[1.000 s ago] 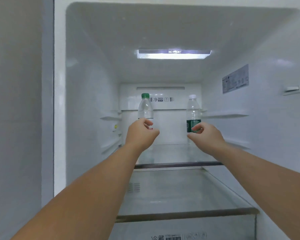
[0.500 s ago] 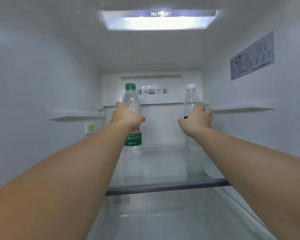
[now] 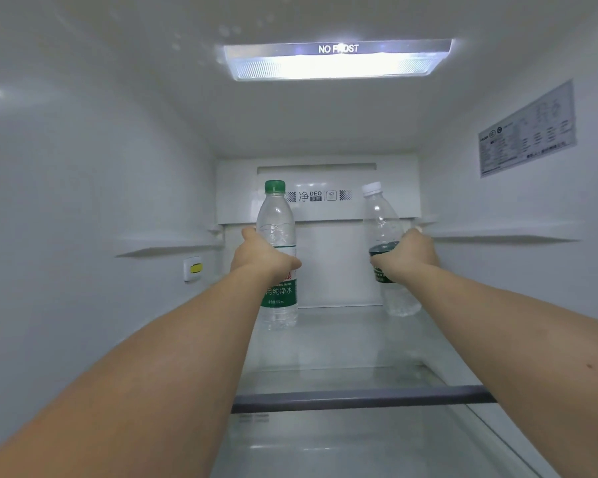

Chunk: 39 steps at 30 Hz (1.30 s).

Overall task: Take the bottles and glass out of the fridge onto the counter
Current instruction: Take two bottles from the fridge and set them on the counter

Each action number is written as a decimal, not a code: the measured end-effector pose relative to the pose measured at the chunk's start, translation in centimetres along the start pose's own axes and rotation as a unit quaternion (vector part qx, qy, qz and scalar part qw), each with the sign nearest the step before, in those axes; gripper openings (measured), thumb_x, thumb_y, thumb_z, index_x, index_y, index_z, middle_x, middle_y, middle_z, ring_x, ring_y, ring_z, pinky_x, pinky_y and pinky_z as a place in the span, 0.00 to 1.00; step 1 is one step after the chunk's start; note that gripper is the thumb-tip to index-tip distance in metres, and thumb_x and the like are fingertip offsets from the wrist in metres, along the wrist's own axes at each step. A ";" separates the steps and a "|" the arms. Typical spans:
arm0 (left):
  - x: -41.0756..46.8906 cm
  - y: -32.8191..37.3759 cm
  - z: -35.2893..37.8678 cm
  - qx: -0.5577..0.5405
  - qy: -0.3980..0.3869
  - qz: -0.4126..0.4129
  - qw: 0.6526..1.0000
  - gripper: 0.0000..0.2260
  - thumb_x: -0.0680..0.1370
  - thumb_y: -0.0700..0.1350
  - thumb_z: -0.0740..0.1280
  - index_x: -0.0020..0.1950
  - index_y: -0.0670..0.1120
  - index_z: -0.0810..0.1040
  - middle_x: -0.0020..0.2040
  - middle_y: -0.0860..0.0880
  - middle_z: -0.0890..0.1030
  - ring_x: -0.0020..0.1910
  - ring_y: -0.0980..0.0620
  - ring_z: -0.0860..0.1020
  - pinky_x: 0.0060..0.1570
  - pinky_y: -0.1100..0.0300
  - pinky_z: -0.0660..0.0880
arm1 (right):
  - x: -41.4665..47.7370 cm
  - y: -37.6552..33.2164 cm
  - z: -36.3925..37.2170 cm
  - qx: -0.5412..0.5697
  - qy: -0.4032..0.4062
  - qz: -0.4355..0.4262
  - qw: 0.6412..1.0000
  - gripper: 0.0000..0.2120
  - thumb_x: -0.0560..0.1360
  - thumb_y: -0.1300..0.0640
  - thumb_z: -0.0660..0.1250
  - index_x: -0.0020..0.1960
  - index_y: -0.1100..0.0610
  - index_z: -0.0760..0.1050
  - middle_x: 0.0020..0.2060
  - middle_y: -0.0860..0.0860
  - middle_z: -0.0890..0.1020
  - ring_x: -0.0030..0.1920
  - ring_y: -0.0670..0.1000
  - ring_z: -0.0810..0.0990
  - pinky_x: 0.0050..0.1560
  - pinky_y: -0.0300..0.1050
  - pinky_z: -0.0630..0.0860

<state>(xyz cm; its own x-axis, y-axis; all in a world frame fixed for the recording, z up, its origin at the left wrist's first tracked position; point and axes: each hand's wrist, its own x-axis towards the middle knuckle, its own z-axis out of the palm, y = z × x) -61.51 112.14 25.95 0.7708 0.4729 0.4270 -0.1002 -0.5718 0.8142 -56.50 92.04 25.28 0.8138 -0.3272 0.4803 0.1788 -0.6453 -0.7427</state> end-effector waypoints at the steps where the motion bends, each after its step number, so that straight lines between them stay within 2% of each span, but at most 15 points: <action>1: -0.2 0.1 -0.1 0.001 -0.004 0.002 1.000 0.35 0.65 0.47 0.78 0.65 0.45 0.64 0.56 0.44 0.77 0.52 0.42 0.78 0.53 0.49 0.77 | -0.4 -0.3 0.0 0.003 -0.007 -0.009 1.000 0.27 0.66 0.53 0.73 0.61 0.60 0.69 0.59 0.57 0.74 0.54 0.60 0.79 0.47 0.47 0.74; 5: -1.6 0.6 -0.4 -0.008 -0.016 0.018 1.000 0.36 0.63 0.48 0.79 0.65 0.47 0.64 0.55 0.46 0.77 0.51 0.43 0.78 0.53 0.47 0.78 | -2.0 -1.3 -0.1 0.043 -0.034 -0.022 0.998 0.31 0.62 0.49 0.75 0.60 0.58 0.68 0.55 0.54 0.77 0.52 0.56 0.78 0.47 0.45 0.74; 8: -2.9 0.9 -0.7 -0.026 -0.024 0.024 0.999 0.36 0.63 0.49 0.79 0.65 0.50 0.64 0.54 0.48 0.77 0.49 0.45 0.78 0.52 0.48 0.78 | -3.4 -1.9 -0.2 0.098 -0.076 -0.019 0.992 0.30 0.63 0.48 0.75 0.59 0.58 0.67 0.51 0.52 0.77 0.48 0.54 0.76 0.45 0.46 0.74; 9: -3.4 1.0 -0.9 -0.037 -0.025 0.027 0.999 0.36 0.63 0.49 0.79 0.65 0.50 0.65 0.53 0.48 0.77 0.49 0.45 0.78 0.52 0.48 0.78 | -4.0 -2.0 -0.4 0.111 -0.090 -0.025 0.989 0.27 0.64 0.48 0.75 0.56 0.57 0.68 0.48 0.52 0.77 0.47 0.53 0.76 0.44 0.45 0.74; 11: -4.5 1.1 -1.1 -0.056 -0.028 0.036 0.997 0.36 0.63 0.49 0.79 0.65 0.51 0.65 0.52 0.49 0.77 0.48 0.46 0.78 0.51 0.48 0.79 | -5.2 -2.3 -1.1 0.129 -0.108 -0.048 0.985 0.15 0.66 0.50 0.74 0.43 0.54 0.70 0.39 0.49 0.76 0.39 0.47 0.75 0.36 0.41 0.71; 13: -5.8 1.3 -1.6 -0.070 -0.034 0.045 0.996 0.34 0.63 0.48 0.79 0.64 0.51 0.66 0.51 0.49 0.78 0.48 0.47 0.79 0.52 0.49 0.79 | -6.6 -2.5 -2.0 0.137 -0.117 -0.062 0.982 0.13 0.66 0.52 0.74 0.36 0.53 0.69 0.34 0.48 0.76 0.35 0.45 0.73 0.33 0.40 0.69; 18: -9.2 2.0 -3.5 -0.113 -0.067 0.070 0.989 0.34 0.62 0.47 0.80 0.63 0.50 0.68 0.52 0.48 0.79 0.49 0.46 0.80 0.50 0.47 0.80 | -10.7 -3.4 -4.7 0.123 -0.108 -0.083 0.983 0.16 0.65 0.49 0.75 0.38 0.53 0.68 0.36 0.49 0.76 0.37 0.47 0.74 0.33 0.41 0.71; 23: -12.7 2.3 -6.2 -0.089 -0.066 0.147 0.983 0.30 0.63 0.48 0.79 0.60 0.52 0.67 0.49 0.52 0.77 0.48 0.48 0.79 0.49 0.51 0.78 | -15.4 -4.9 -8.8 0.113 -0.062 -0.091 0.987 0.15 0.66 0.50 0.75 0.37 0.52 0.69 0.34 0.48 0.76 0.35 0.45 0.74 0.32 0.40 0.69; 26: -14.8 2.5 -8.0 -0.076 -0.070 0.186 0.977 0.33 0.63 0.48 0.80 0.63 0.51 0.67 0.50 0.52 0.77 0.48 0.48 0.78 0.50 0.50 0.79 | -18.1 -5.9 -11.3 0.102 -0.026 -0.098 0.990 0.15 0.67 0.50 0.75 0.36 0.55 0.70 0.35 0.50 0.78 0.37 0.48 0.77 0.38 0.43 0.74; 28: -16.2 3.0 -9.2 -0.083 -0.061 0.200 0.974 0.34 0.63 0.49 0.80 0.64 0.50 0.67 0.49 0.53 0.76 0.47 0.49 0.78 0.48 0.52 0.78 | -19.8 -6.4 -12.8 0.091 -0.008 -0.101 0.991 0.16 0.66 0.49 0.75 0.36 0.57 0.70 0.37 0.53 0.79 0.39 0.51 0.78 0.40 0.45 0.74; 31: -18.5 3.8 -10.9 -0.115 -0.065 0.206 0.970 0.35 0.64 0.49 0.79 0.66 0.49 0.66 0.49 0.52 0.76 0.47 0.49 0.78 0.48 0.53 0.77 | -22.1 -6.8 -15.2 0.082 -0.002 -0.089 0.993 0.17 0.66 0.48 0.75 0.38 0.56 0.69 0.38 0.54 0.78 0.39 0.52 0.77 0.38 0.45 0.73; 35: -21.9 5.0 -12.8 -0.165 -0.118 0.172 0.964 0.33 0.63 0.48 0.79 0.63 0.49 0.68 0.48 0.52 0.78 0.47 0.49 0.80 0.51 0.52 0.78 | -25.2 -6.9 -18.9 0.085 0.002 -0.065 0.994 0.18 0.66 0.47 0.75 0.38 0.55 0.67 0.37 0.53 0.76 0.38 0.52 0.75 0.39 0.45 0.73; 39: -26.1 5.5 -13.9 -0.170 -0.174 0.149 0.958 0.36 0.62 0.48 0.80 0.66 0.50 0.68 0.53 0.50 0.79 0.48 0.48 0.81 0.52 0.49 0.79 | -28.7 -6.1 -22.6 0.087 -0.001 -0.055 0.995 0.18 0.67 0.49 0.75 0.37 0.55 0.66 0.38 0.53 0.76 0.39 0.52 0.76 0.43 0.48 0.77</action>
<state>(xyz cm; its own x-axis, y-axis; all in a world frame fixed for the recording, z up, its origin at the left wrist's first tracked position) -90.89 105.92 24.77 0.8335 0.0362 0.5514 -0.5021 -0.3670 0.7831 -93.50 89.73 26.56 0.7850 -0.2590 0.5628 0.3602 -0.5483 -0.7547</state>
